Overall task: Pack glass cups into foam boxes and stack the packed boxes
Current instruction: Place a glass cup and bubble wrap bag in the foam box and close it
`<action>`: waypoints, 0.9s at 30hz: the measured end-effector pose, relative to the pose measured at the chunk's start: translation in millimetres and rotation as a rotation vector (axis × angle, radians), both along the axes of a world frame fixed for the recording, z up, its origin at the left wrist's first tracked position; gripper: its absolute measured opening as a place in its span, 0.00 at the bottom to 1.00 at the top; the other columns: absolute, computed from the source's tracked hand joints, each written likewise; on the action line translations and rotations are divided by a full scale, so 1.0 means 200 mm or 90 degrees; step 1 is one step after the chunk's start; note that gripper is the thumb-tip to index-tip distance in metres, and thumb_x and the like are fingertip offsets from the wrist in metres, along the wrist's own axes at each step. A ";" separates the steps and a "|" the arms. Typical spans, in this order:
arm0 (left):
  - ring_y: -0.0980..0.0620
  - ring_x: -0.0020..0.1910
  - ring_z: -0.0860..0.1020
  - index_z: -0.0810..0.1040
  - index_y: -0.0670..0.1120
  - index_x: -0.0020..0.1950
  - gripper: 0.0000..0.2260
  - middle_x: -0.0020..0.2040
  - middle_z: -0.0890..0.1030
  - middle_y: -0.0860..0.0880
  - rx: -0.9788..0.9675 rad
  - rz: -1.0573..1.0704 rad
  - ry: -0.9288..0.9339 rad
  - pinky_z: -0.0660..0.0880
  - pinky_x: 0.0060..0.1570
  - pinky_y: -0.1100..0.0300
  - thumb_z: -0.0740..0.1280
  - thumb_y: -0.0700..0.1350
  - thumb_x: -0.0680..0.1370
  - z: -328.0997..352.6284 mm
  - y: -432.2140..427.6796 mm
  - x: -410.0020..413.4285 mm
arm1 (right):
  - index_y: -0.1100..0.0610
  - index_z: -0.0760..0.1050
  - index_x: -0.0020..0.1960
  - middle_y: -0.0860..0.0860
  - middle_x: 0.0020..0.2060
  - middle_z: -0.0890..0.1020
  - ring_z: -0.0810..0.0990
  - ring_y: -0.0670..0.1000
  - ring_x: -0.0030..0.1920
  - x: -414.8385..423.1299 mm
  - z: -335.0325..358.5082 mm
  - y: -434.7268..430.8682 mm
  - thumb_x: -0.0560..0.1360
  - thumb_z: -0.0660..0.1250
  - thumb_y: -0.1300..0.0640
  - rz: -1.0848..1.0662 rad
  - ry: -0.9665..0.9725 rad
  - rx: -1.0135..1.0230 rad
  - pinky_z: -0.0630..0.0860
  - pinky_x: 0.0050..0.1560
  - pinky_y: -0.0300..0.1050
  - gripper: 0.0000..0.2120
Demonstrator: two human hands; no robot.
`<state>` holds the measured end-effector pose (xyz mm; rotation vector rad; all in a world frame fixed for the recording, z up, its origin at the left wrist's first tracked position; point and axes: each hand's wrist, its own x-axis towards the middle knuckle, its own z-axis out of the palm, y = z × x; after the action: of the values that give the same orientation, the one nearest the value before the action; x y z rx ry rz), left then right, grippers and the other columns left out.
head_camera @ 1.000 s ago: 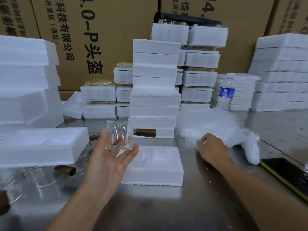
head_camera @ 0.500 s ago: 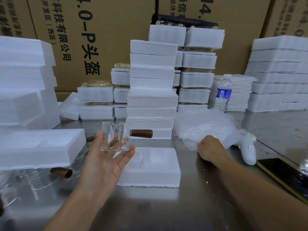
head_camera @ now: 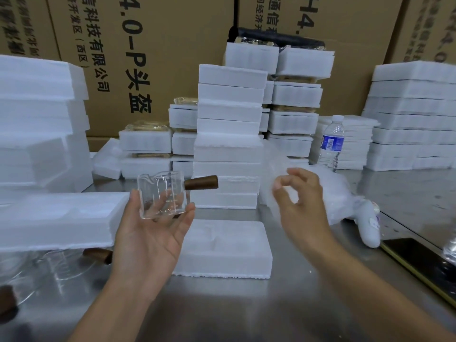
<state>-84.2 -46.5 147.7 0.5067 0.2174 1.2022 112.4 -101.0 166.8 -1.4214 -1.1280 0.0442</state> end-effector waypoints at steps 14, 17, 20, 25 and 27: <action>0.48 0.49 0.82 0.76 0.45 0.64 0.24 0.54 0.82 0.44 0.071 -0.020 -0.041 0.80 0.42 0.58 0.65 0.59 0.75 0.01 0.01 -0.04 | 0.41 0.66 0.49 0.36 0.46 0.74 0.68 0.34 0.49 -0.29 -0.21 0.00 0.77 0.57 0.40 0.236 -0.348 -0.228 0.62 0.61 0.40 0.05; 0.47 0.47 0.83 0.82 0.44 0.52 0.19 0.51 0.83 0.44 0.073 -0.013 -0.004 0.80 0.42 0.57 0.64 0.58 0.75 0.00 0.00 -0.02 | 0.33 0.62 0.54 0.33 0.50 0.75 0.74 0.36 0.53 -0.22 -0.19 0.01 0.72 0.62 0.37 0.181 -0.198 -0.108 0.72 0.52 0.38 0.14; 0.47 0.46 0.84 0.85 0.47 0.43 0.15 0.48 0.84 0.46 0.095 0.015 0.082 0.81 0.42 0.56 0.66 0.57 0.72 -0.01 0.00 0.00 | 0.29 0.57 0.61 0.30 0.57 0.71 0.74 0.37 0.57 -0.14 -0.18 0.00 0.70 0.66 0.37 0.168 -0.175 -0.040 0.70 0.53 0.33 0.24; 0.43 0.49 0.83 0.79 0.45 0.57 0.26 0.48 0.85 0.46 0.155 0.024 0.225 0.80 0.41 0.58 0.68 0.57 0.65 -0.04 -0.02 0.06 | 0.25 0.59 0.59 0.22 0.54 0.66 0.67 0.30 0.58 -0.09 -0.18 0.01 0.73 0.57 0.36 0.148 -0.332 -0.073 0.62 0.55 0.25 0.16; 0.42 0.47 0.83 0.80 0.45 0.57 0.25 0.48 0.84 0.46 0.181 0.019 0.249 0.80 0.41 0.58 0.69 0.56 0.63 -0.05 -0.03 0.07 | 0.32 0.66 0.59 0.25 0.49 0.70 0.68 0.31 0.54 -0.08 -0.19 0.01 0.78 0.58 0.44 0.144 -0.375 -0.060 0.61 0.55 0.24 0.11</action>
<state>-69.3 -52.5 137.2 0.9916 0.3904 1.1619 97.2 -98.4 129.4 -1.4230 -1.7886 -0.1753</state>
